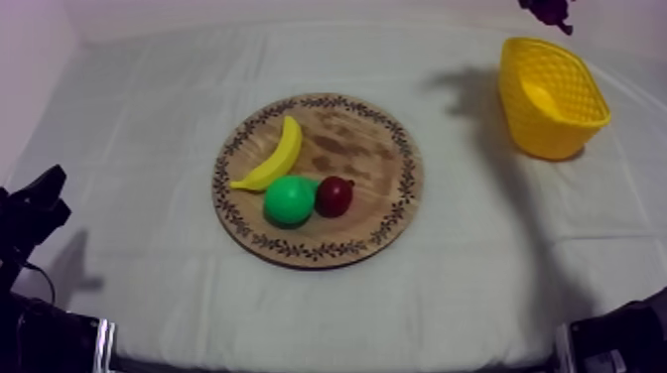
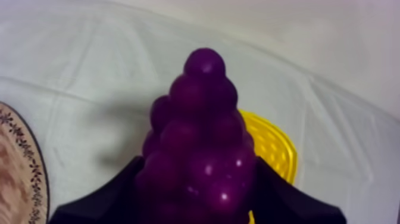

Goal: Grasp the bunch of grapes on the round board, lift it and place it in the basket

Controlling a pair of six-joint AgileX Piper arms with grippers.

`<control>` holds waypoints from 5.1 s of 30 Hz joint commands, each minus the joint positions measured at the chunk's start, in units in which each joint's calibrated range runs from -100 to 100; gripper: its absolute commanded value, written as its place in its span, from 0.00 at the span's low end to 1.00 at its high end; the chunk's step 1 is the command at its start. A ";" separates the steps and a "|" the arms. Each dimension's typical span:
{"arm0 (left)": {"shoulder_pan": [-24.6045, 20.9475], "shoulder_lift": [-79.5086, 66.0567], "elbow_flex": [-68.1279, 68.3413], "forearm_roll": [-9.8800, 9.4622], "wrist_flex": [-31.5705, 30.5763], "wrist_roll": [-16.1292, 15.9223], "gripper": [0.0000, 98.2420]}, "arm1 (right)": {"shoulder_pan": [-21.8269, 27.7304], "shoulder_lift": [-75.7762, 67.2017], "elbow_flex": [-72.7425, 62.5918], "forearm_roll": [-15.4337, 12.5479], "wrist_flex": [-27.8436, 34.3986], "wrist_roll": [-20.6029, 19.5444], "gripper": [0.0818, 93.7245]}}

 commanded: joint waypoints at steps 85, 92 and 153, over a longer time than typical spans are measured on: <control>0.00 0.00 -0.02 -0.02 -0.01 0.01 0.00 | 5.29 -33.96 56.80 14.54 -31.40 -16.31 0.30; 0.00 0.00 -0.02 -0.02 -0.01 0.01 0.00 | 4.30 -43.70 67.96 17.25 -34.43 -18.56 0.21; 0.00 0.00 -0.02 -0.02 -0.01 0.01 0.00 | 3.82 -103.21 97.04 -12.80 -26.58 8.28 0.00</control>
